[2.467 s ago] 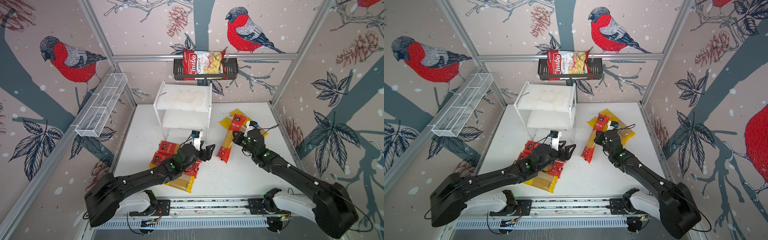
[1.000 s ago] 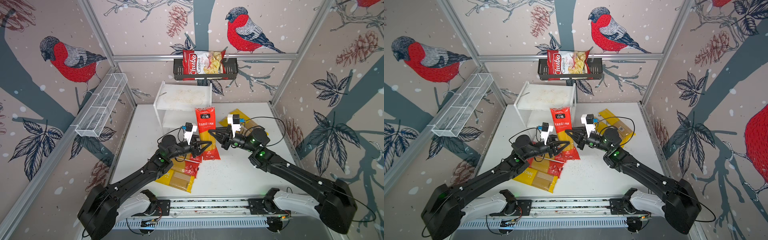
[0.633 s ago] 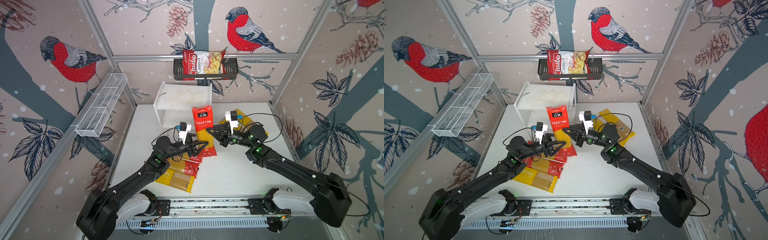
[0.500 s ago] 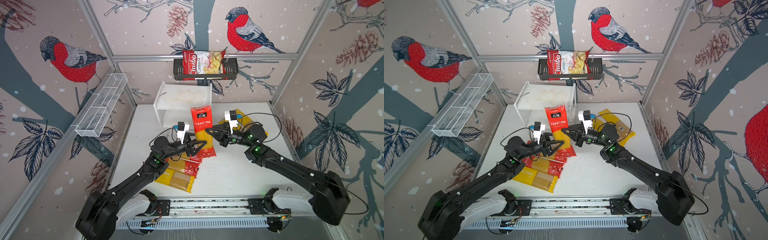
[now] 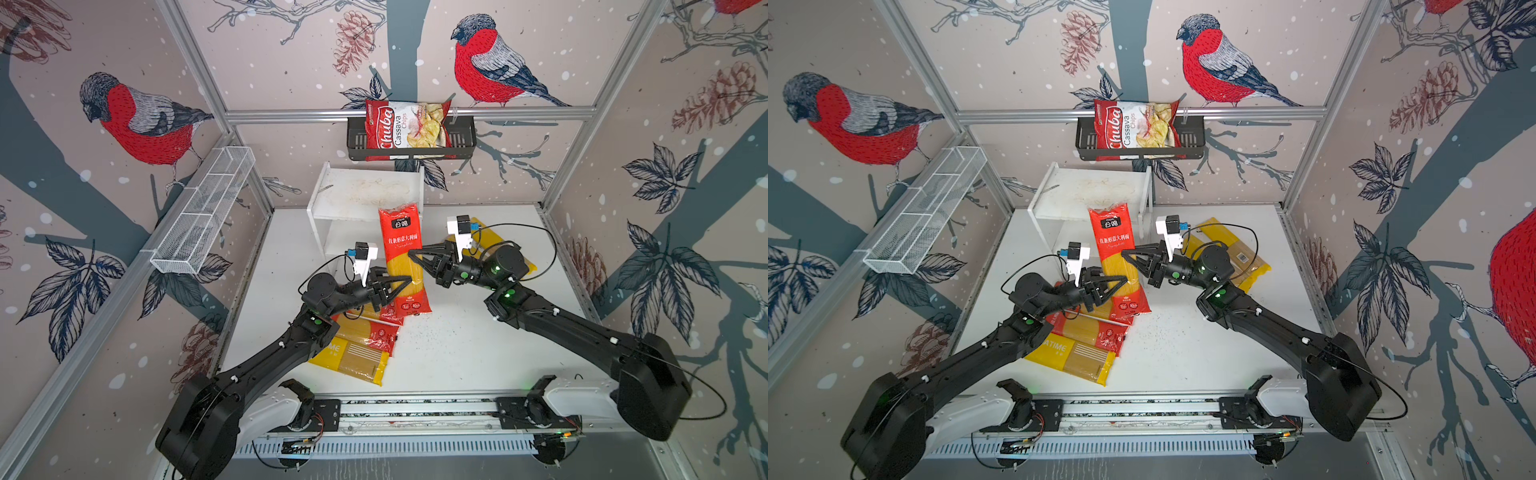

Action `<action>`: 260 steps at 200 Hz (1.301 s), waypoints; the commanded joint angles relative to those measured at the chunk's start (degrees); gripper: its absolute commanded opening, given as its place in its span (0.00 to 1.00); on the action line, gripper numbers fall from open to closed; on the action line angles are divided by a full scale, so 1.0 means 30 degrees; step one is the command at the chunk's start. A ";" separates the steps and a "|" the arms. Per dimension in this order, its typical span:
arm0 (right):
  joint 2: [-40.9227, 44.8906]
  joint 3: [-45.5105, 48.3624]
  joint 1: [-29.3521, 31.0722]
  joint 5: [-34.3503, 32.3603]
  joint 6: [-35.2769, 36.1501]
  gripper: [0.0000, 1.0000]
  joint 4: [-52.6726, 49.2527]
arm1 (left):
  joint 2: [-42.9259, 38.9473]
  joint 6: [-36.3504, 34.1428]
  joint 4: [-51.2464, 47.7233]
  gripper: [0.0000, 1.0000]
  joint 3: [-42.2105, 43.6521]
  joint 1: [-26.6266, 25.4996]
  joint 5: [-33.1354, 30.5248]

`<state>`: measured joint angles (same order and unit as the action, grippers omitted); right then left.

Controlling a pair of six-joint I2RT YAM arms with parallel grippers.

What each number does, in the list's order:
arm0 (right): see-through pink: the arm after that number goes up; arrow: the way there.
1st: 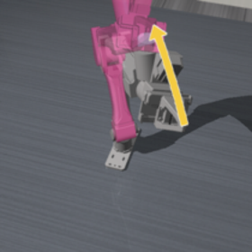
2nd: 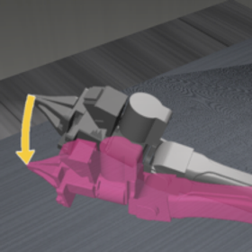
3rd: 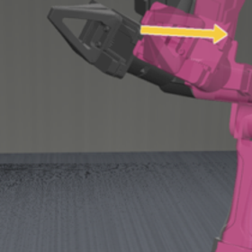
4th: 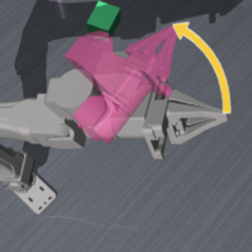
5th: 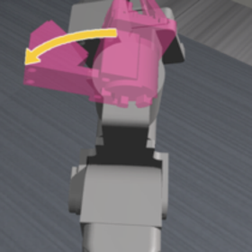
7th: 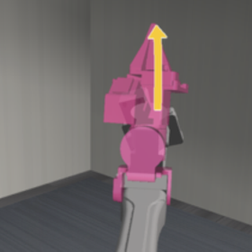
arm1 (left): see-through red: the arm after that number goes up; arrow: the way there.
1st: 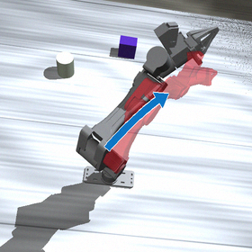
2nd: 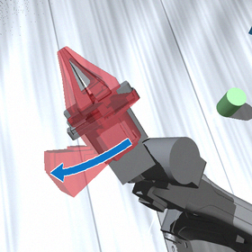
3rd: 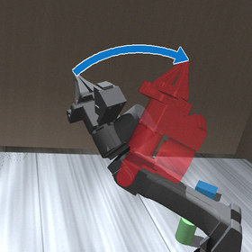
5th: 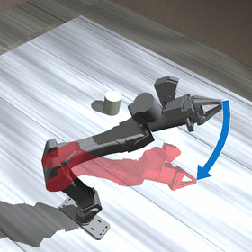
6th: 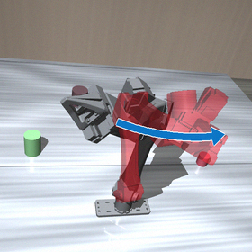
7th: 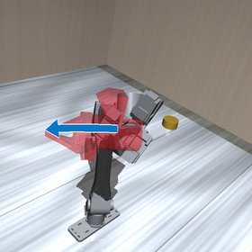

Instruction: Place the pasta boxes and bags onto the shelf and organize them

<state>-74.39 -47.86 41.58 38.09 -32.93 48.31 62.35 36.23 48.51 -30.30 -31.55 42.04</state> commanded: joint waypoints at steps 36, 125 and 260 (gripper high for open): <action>-0.0266 -0.0089 0.0025 -0.1421 -0.0319 0.30 -0.0320 | 0.0240 0.0900 0.0649 0.22 -0.0384 0.0244 -0.0415; 0.1423 0.2159 -0.1044 -0.0297 0.0435 0.72 -0.3565 | -0.0479 0.3364 -0.2719 0.11 -0.2373 0.3062 0.1762; -0.2453 0.1807 0.1487 0.1572 -0.4955 0.29 0.1576 | 0.1959 0.9425 -0.0459 0.25 -0.4371 0.5585 0.5243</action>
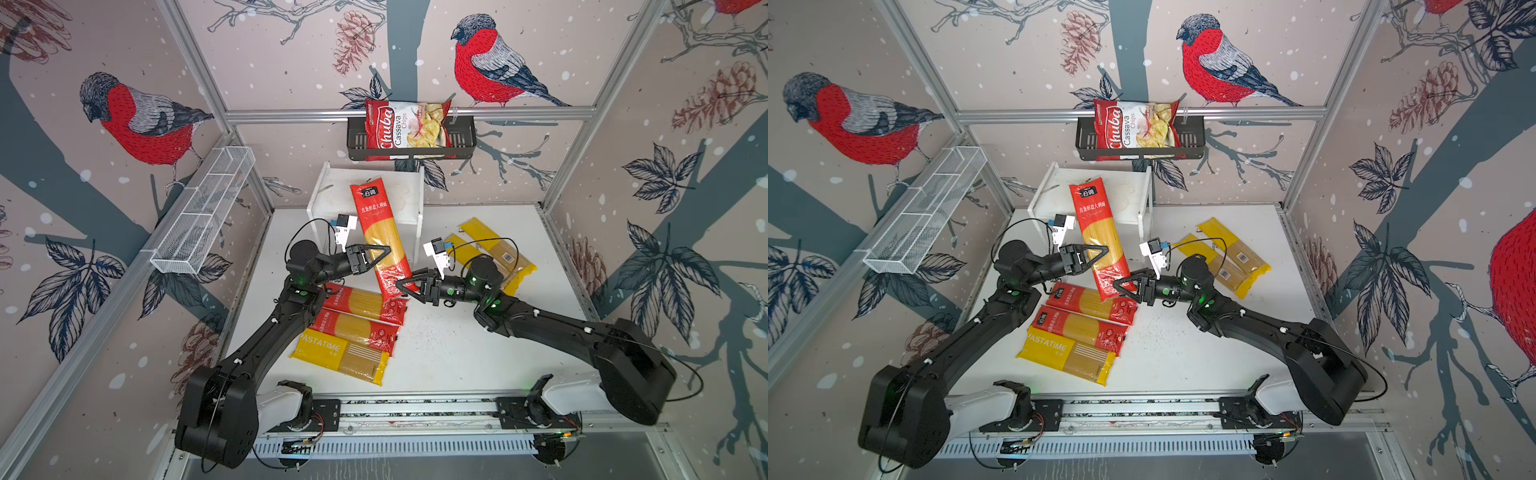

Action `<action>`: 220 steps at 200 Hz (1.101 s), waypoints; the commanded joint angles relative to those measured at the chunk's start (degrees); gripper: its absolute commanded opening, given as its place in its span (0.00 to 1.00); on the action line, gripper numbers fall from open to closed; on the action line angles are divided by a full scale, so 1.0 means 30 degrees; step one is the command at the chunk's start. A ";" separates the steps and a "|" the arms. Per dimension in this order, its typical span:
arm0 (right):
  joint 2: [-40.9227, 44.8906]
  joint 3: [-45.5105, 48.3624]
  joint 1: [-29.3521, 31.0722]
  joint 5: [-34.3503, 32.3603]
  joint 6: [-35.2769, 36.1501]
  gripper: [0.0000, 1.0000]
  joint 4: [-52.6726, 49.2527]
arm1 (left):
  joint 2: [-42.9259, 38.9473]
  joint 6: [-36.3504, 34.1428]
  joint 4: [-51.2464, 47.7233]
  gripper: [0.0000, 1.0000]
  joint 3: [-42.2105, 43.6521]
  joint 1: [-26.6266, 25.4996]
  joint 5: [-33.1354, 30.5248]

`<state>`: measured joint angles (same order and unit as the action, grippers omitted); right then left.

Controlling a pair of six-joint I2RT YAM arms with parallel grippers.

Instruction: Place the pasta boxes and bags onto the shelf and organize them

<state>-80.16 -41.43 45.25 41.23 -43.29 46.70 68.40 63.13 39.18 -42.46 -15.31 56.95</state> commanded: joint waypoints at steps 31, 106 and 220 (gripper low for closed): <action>-0.0934 -0.0491 0.0504 -0.0495 -0.2889 0.19 0.3703 | -0.0310 0.0766 0.2449 0.49 -0.0212 0.0744 -0.0384; -0.3021 -0.1831 0.0559 -0.4188 -0.9073 0.06 0.8292 | -0.2252 0.1720 0.2953 0.75 0.1977 0.2170 -0.1103; -0.5723 -0.6830 0.1965 -0.7652 -1.1796 0.30 0.4886 | -0.4754 0.3205 0.4648 0.87 0.3959 0.2731 -0.3541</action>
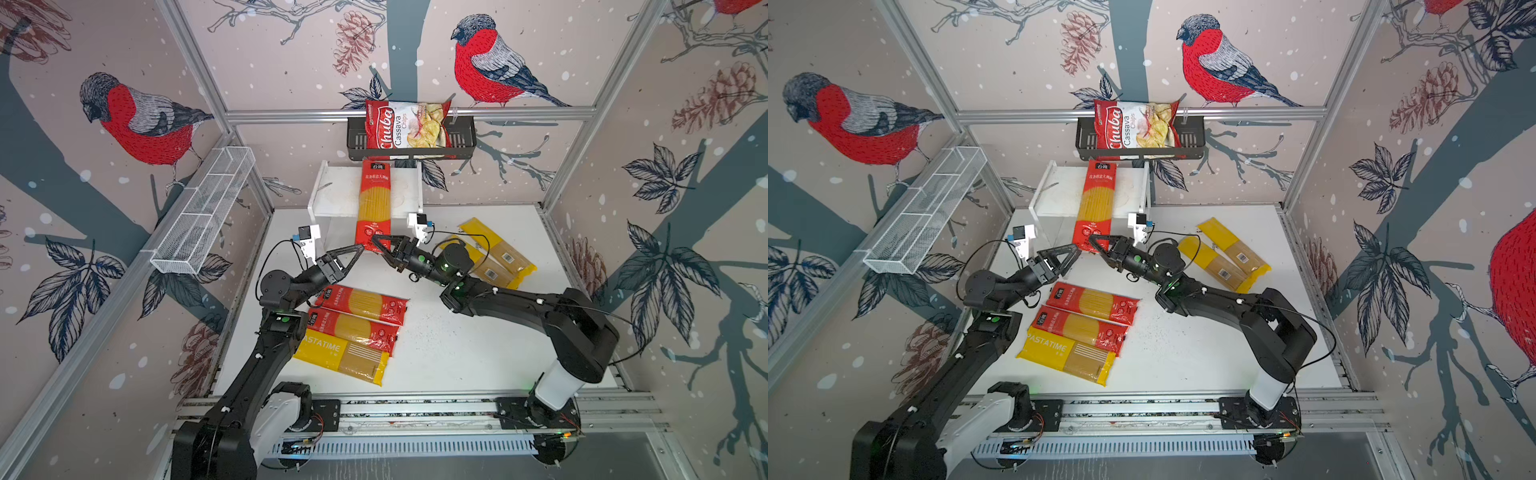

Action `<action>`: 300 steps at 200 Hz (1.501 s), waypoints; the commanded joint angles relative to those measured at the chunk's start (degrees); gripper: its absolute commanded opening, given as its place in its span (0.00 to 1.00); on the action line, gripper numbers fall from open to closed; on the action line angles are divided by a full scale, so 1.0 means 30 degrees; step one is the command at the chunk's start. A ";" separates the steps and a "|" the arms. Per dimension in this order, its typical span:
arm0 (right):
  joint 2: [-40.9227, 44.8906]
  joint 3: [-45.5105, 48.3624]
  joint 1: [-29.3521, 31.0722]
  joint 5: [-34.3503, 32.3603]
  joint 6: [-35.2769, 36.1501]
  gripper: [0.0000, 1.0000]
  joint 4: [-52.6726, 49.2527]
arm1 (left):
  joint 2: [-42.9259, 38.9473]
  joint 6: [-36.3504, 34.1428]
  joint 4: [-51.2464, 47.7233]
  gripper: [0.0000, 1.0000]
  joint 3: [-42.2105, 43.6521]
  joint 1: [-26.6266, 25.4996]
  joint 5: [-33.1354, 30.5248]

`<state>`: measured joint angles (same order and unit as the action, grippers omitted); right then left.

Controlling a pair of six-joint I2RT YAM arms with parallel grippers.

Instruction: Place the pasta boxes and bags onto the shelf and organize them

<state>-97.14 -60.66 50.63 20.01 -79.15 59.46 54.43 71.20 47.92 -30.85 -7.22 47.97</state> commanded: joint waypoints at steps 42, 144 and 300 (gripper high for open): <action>0.0544 0.0738 0.0247 -0.0544 0.0336 0.44 0.0299 | 0.0103 0.1103 0.2581 0.85 0.0264 -0.0026 -0.0909; 0.4111 0.5442 0.0063 -0.1804 0.2035 0.58 -0.0557 | 0.0773 -0.1935 -0.1101 0.78 -0.1038 -0.3441 -0.4715; 0.5504 0.9120 -0.0356 -0.3814 0.2457 0.59 -0.1797 | 0.0796 -0.1110 -0.2559 0.29 -0.1441 -0.5389 -1.0149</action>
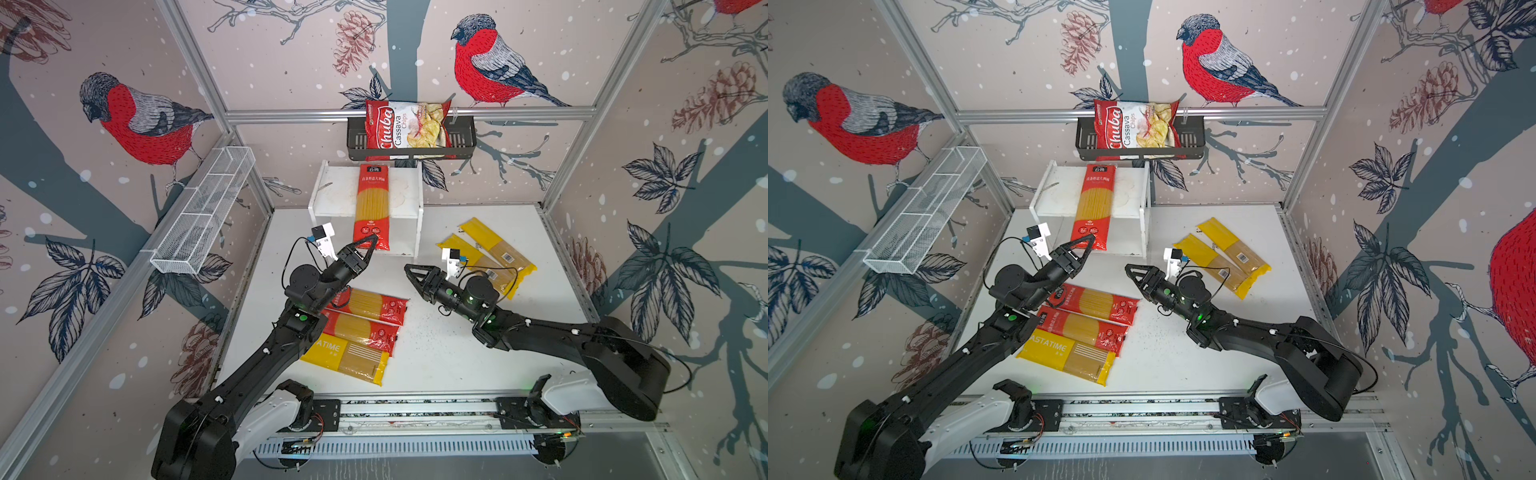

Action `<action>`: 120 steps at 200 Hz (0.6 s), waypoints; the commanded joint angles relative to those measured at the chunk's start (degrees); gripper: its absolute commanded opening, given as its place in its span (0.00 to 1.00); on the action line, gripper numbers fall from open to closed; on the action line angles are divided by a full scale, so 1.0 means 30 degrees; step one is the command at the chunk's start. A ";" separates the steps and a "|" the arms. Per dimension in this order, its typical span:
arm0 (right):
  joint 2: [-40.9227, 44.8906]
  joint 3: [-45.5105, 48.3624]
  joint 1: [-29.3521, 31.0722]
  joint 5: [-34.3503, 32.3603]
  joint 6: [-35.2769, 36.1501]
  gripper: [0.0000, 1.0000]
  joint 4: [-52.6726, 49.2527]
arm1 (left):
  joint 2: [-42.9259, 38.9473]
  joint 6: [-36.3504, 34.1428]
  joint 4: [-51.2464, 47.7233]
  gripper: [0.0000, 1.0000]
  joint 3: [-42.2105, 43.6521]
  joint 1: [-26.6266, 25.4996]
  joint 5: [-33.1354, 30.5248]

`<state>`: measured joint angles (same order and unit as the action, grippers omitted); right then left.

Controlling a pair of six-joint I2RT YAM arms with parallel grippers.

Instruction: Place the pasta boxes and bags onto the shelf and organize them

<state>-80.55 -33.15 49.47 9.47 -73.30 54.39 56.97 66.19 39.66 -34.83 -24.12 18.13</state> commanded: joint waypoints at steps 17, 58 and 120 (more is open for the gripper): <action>-0.0136 -0.0116 0.0036 -0.0230 0.0581 0.58 -0.0132 | -0.0350 0.0837 0.0087 0.24 -0.0080 0.0644 -0.0224; -0.0306 -0.0432 0.0178 -0.0141 0.0999 0.58 -0.0638 | -0.1129 0.0846 -0.0490 0.11 0.0138 0.1323 -0.0760; -0.0554 -0.1007 0.0409 -0.0111 0.1544 0.58 -0.1365 | -0.2320 0.1761 -0.1549 0.08 0.0257 0.2978 -0.0623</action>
<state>-81.93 -35.73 50.52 9.17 -70.19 50.46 51.16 70.81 34.98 -32.71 -17.87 16.62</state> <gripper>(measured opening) 0.583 0.176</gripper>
